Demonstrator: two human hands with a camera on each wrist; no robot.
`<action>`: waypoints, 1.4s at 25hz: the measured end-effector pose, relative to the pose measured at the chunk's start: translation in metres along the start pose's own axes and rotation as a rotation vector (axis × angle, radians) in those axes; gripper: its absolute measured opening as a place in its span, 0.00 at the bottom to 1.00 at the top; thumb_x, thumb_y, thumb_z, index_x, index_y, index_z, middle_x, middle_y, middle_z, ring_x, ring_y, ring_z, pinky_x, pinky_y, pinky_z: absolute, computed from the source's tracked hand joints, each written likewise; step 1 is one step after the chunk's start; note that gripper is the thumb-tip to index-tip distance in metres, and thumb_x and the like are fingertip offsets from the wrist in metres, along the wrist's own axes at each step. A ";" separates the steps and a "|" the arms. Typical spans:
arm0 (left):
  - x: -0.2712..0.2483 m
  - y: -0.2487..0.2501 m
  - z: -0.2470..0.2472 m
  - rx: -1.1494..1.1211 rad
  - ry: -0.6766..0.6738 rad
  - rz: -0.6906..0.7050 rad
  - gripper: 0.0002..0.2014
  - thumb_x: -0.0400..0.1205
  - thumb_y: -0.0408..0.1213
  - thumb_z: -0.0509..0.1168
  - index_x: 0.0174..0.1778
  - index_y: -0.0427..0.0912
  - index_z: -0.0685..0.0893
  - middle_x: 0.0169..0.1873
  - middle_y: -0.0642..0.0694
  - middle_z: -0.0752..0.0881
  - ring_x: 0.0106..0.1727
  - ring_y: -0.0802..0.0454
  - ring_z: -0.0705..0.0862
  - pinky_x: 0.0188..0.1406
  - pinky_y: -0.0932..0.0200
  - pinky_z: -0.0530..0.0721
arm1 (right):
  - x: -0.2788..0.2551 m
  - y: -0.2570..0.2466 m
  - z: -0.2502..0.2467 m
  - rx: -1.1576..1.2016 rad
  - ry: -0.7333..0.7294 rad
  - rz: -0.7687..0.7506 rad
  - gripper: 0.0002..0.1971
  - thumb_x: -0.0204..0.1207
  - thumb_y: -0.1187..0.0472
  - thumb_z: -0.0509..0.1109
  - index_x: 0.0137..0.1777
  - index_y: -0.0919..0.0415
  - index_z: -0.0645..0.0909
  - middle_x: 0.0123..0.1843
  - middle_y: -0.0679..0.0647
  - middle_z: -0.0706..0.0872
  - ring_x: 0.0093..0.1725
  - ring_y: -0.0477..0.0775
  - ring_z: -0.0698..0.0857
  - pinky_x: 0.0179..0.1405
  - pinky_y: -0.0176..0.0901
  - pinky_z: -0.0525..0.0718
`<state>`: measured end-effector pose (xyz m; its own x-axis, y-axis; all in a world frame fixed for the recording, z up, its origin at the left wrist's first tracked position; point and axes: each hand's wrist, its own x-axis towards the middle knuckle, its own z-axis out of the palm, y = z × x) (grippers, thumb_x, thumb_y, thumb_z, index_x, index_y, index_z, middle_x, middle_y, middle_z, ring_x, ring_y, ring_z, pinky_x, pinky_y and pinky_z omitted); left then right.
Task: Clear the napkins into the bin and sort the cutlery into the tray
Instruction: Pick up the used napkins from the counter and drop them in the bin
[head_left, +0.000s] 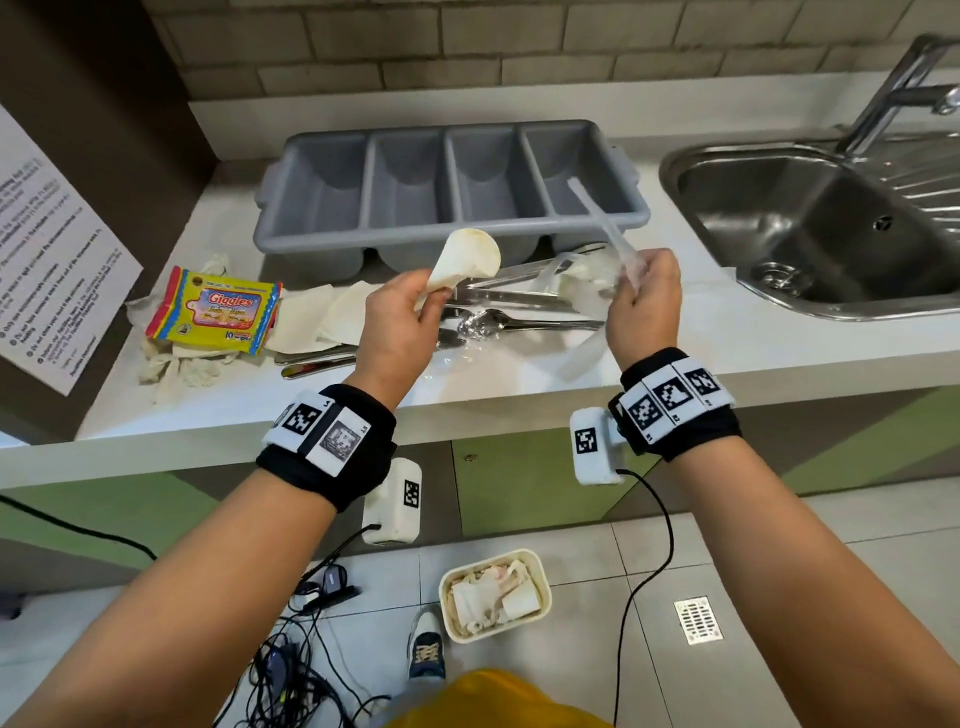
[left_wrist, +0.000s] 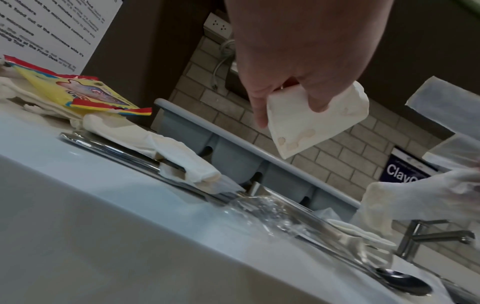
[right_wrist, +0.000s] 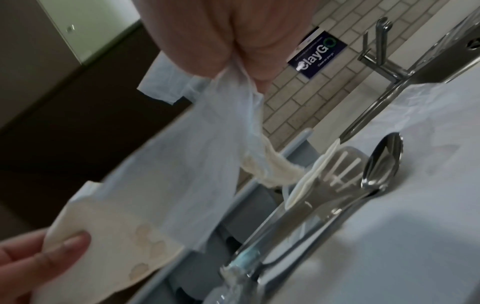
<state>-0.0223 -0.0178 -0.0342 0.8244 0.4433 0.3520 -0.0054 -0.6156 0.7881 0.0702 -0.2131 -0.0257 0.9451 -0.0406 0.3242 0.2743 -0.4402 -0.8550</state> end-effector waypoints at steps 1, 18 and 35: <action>-0.007 0.005 0.004 -0.020 0.003 0.001 0.12 0.80 0.31 0.63 0.57 0.34 0.85 0.51 0.35 0.88 0.52 0.45 0.83 0.49 0.68 0.74 | -0.001 0.002 -0.010 0.051 0.020 -0.004 0.09 0.77 0.75 0.56 0.54 0.70 0.73 0.58 0.67 0.78 0.50 0.59 0.82 0.48 0.24 0.82; -0.215 -0.137 0.123 0.172 -0.486 -0.301 0.15 0.81 0.40 0.59 0.51 0.30 0.83 0.39 0.31 0.87 0.36 0.45 0.81 0.31 0.61 0.71 | -0.172 0.190 0.025 0.212 -0.466 0.411 0.14 0.68 0.72 0.55 0.32 0.50 0.64 0.33 0.51 0.69 0.31 0.51 0.69 0.27 0.33 0.70; -0.320 -0.382 0.257 0.267 -0.681 -0.818 0.18 0.78 0.27 0.61 0.64 0.37 0.81 0.60 0.35 0.85 0.62 0.39 0.83 0.61 0.56 0.79 | -0.292 0.463 0.196 -0.501 -1.208 0.366 0.23 0.71 0.82 0.55 0.64 0.67 0.72 0.66 0.66 0.72 0.63 0.66 0.77 0.64 0.48 0.74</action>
<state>-0.1382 -0.0923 -0.5775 0.6632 0.3797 -0.6449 0.7405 -0.4575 0.4922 -0.0442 -0.2297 -0.5957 0.5845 0.4668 -0.6637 0.1276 -0.8606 -0.4930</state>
